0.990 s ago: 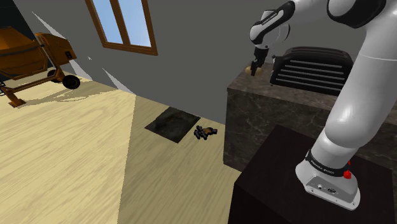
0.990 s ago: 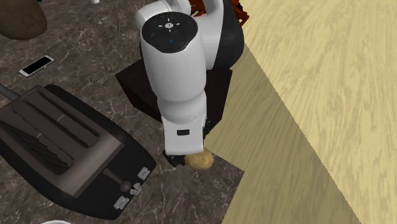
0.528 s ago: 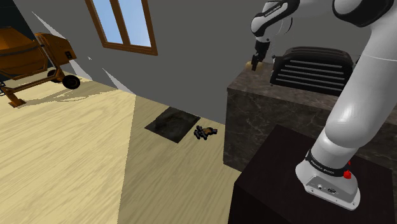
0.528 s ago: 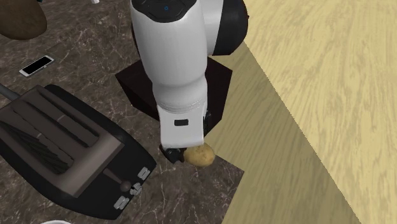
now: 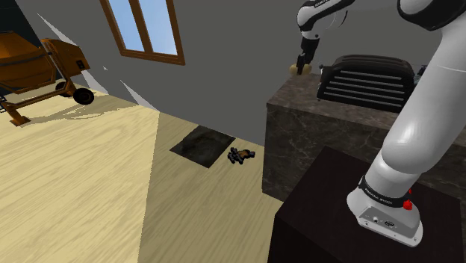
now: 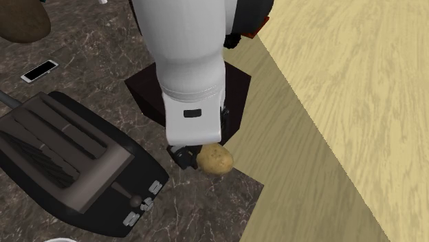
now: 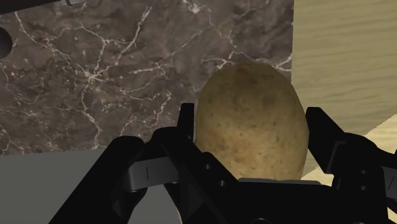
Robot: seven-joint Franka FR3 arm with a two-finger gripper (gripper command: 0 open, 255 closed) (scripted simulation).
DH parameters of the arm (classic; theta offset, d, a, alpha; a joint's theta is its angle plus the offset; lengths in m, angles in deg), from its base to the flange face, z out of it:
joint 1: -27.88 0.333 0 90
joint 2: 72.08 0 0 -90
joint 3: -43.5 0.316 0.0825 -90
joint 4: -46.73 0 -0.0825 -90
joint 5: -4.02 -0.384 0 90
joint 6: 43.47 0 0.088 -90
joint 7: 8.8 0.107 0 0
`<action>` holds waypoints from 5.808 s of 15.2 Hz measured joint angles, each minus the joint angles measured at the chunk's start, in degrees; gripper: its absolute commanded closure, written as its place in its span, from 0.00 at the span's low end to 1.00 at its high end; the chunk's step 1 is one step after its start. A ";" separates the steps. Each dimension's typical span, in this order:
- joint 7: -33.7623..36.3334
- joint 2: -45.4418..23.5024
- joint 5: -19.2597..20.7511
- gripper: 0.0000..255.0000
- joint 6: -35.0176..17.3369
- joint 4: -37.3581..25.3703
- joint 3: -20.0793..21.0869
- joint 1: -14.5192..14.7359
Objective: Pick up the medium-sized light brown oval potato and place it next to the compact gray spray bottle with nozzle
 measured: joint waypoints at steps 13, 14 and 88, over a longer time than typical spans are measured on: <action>0.67 1.18 0.74 1.00 9.91 -8.90 0.14 0.13; 0.70 1.22 0.76 1.00 10.49 -9.44 0.15 0.14; -43.58 37.01 28.12 1.00 23.52 -1.65 -33.71 -16.23</action>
